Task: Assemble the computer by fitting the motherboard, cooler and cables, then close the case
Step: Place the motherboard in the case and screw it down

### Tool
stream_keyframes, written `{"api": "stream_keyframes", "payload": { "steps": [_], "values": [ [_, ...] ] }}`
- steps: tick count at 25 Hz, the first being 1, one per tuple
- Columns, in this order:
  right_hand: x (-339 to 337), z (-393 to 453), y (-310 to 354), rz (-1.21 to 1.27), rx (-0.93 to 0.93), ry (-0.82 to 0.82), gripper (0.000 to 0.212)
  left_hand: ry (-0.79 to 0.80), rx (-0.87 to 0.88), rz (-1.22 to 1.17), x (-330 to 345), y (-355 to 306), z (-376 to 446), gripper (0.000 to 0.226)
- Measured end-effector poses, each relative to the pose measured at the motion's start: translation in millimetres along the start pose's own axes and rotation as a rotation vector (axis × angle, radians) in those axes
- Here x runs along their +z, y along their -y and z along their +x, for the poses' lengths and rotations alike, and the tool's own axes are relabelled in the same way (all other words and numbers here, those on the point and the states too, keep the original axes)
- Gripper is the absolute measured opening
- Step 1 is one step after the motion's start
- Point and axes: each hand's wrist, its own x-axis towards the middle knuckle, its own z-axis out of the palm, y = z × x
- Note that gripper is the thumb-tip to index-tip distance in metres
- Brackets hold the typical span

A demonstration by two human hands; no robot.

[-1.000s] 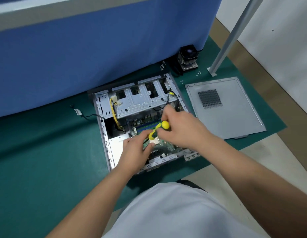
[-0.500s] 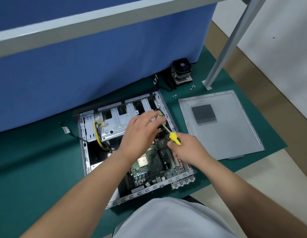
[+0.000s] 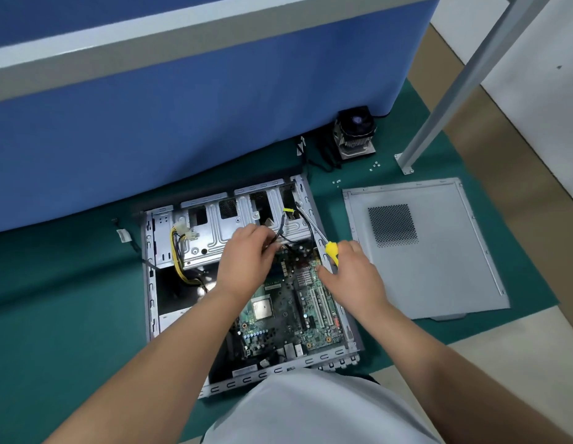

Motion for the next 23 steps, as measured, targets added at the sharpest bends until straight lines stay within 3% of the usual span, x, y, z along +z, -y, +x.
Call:
{"api": "stream_keyframes", "payload": {
  "steps": [5, 12, 17, 21, 23],
  "values": [
    [5, -1, -5, 0.031, -0.036, -0.037, 0.029, -0.066, -0.225, -0.184, 3, 0, 2, 0.035],
    [10, 0, -9, 0.057, -0.047, -0.06, 0.03, -0.172, -0.405, -0.318, 12, -7, 7, 0.028],
    [12, 0, -8, -0.054, -0.119, -0.103, 0.042, -0.139, -0.302, -0.207, 15, 0, 3, 0.032],
    [12, 6, -6, -0.071, -0.16, -0.113, 0.027, -0.086, -0.041, 0.139, 9, 17, -2, 0.03],
    [12, 8, -7, -0.061, -0.168, -0.083, 0.025, -0.051, -0.015, 0.185, 7, 24, -1, 0.033]
  ]
}}
